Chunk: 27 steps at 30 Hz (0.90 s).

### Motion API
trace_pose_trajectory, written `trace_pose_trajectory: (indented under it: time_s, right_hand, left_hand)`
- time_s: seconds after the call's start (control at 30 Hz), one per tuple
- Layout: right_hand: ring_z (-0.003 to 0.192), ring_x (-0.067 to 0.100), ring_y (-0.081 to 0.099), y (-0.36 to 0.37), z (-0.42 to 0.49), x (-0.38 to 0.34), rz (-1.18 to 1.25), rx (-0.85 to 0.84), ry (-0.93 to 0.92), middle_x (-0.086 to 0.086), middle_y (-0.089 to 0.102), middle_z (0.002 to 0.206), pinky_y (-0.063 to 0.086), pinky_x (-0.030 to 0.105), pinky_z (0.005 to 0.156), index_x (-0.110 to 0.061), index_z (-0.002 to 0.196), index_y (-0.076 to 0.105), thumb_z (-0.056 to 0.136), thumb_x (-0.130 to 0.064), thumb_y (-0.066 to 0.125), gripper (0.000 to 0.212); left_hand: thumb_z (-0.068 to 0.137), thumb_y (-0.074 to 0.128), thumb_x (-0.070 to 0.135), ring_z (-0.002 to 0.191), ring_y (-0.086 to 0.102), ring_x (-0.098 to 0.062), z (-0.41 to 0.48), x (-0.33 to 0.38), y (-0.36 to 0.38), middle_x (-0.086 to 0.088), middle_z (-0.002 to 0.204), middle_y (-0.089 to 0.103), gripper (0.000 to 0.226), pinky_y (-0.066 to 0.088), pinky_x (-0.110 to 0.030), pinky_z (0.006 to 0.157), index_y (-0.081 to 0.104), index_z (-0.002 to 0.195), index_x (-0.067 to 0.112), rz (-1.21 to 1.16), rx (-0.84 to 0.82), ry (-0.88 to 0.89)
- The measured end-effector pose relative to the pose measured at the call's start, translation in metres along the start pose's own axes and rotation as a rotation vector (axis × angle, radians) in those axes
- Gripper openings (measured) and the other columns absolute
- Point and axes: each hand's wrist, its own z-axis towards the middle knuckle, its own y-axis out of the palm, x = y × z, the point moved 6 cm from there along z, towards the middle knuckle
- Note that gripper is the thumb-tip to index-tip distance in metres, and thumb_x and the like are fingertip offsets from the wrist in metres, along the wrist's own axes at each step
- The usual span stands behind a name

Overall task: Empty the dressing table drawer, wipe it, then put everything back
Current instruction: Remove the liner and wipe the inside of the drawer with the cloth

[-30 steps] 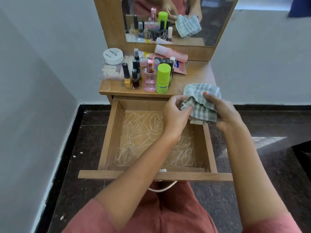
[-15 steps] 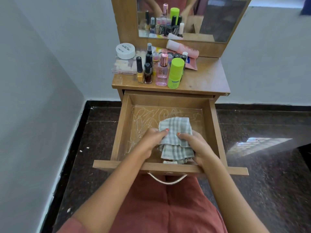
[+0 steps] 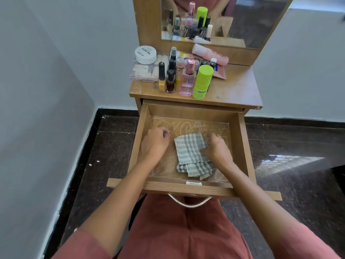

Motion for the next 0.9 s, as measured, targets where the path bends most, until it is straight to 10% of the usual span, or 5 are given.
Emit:
trace_pose_trajectory:
  time_s: [0.1,0.23,0.4,0.57,0.9]
  right_hand:
    - [0.110,0.030,0.048,0.002,-0.007,-0.015,-0.130,0.091,-0.224,0.017,0.042,0.130,0.044,0.035,0.089,-0.003,0.123,0.044,0.086,-0.005,0.054,0.039]
    - [0.130,0.027,0.032,0.019,-0.018,-0.037,-0.329,-0.080,-0.498,0.012,0.031,0.142,0.033,0.041,0.109,-0.013,0.132,0.040,0.089,-0.030,0.054,0.049]
    - [0.143,0.026,-0.015,0.050,-0.022,-0.010,-0.691,-0.407,-0.508,0.005,-0.016,0.155,-0.006,0.050,0.114,-0.021,0.146,-0.009,0.090,-0.056,0.036,0.079]
    - [0.140,0.028,-0.022,0.065,-0.007,-0.009,-0.679,-0.344,-0.473,0.007,-0.024,0.153,-0.015,0.050,0.109,-0.022,0.138,-0.028,0.063,-0.075,-0.018,0.093]
    - [0.141,0.032,-0.017,0.076,0.033,-0.052,-0.485,-0.119,-0.246,0.013,-0.020,0.153,-0.009,0.049,0.114,-0.013,0.145,-0.014,0.096,-0.049,0.021,0.070]
  left_hand:
    - [0.094,0.048,0.009,0.062,0.050,-0.007,0.002,-0.002,-0.020,-0.006,0.104,0.068,0.024,0.042,-0.007,0.050,0.064,0.111,0.012,-0.038,0.187,0.068]
    - [0.090,0.050,0.005,0.113,0.047,-0.025,0.006,-0.012,-0.042,-0.011,0.125,0.050,0.026,0.043,-0.028,0.089,0.060,0.114,0.010,-0.018,0.407,0.080]
    - [0.100,0.031,0.022,0.112,0.052,-0.032,0.020,-0.037,-0.034,-0.016,0.125,0.052,0.033,0.043,-0.039,0.087,0.050,0.121,0.006,-0.225,0.262,-0.144]
    - [0.101,0.024,0.025,0.101,0.058,-0.038,0.020,-0.048,-0.031,-0.021,0.111,0.060,0.039,0.045,-0.044,0.086,0.053,0.113,0.004,-0.226,0.225,-0.203]
    - [0.101,0.024,0.020,0.097,0.060,-0.038,0.019,-0.047,-0.028,-0.018,0.105,0.062,0.034,0.045,-0.044,0.082,0.051,0.115,0.005,-0.132,0.218,-0.170]
